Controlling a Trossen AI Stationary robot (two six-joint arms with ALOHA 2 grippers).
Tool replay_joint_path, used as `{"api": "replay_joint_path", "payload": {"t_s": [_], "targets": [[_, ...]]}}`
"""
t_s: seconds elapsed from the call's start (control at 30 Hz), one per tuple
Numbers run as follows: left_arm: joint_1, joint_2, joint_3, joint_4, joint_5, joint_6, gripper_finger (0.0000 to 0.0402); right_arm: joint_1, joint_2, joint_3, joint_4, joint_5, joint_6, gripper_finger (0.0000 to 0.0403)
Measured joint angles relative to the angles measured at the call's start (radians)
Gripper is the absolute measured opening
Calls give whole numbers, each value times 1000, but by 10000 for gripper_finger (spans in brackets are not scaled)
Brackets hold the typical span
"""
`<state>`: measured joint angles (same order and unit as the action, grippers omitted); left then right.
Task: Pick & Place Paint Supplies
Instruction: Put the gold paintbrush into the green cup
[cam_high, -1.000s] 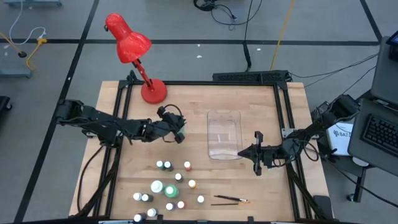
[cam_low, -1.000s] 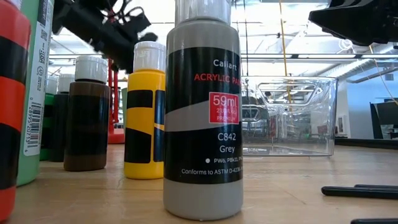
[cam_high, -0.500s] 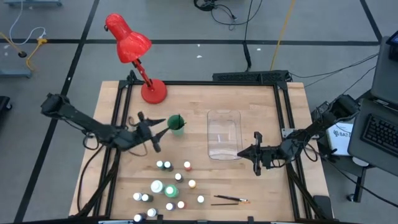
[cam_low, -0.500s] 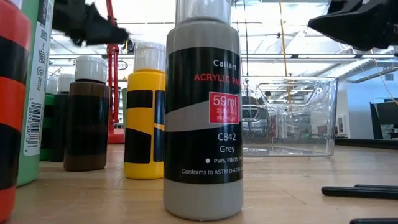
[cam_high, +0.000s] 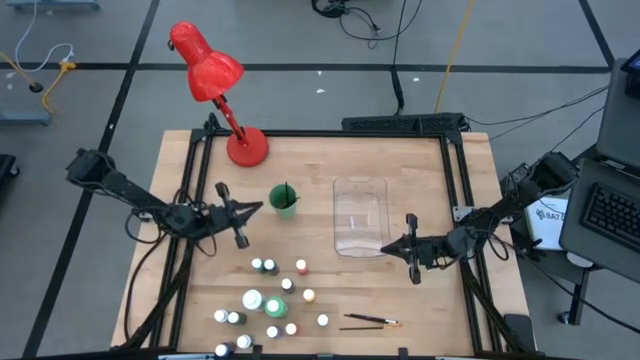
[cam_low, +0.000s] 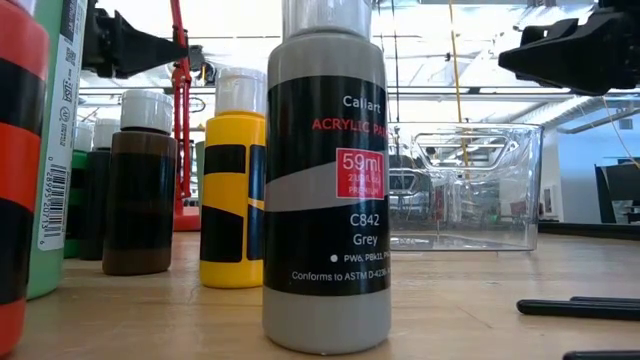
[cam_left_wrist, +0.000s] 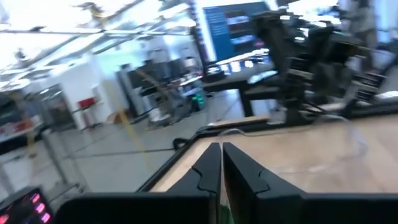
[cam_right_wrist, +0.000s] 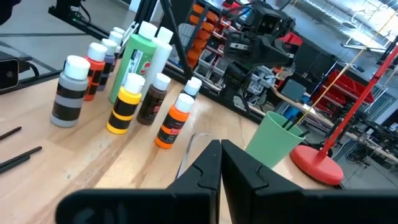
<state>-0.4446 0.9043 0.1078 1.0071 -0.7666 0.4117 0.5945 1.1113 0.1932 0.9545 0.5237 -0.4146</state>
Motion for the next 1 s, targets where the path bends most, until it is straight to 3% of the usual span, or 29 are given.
{"api": "replay_joint_path", "payload": {"t_s": [0.2, 0.77, 1.0], "targets": [[0, 1, 0, -11, 119, 29, 23, -6, 0, 0, -21, 2, 8, 4], [12, 0, 0, 8, 122, 62, 24, -6, 35, 0, -23, 1, 116, 4], [33, 0, 0, 12, 122, 25, 24, -6, 121, 0, -24, 3, 310, 4]]}}
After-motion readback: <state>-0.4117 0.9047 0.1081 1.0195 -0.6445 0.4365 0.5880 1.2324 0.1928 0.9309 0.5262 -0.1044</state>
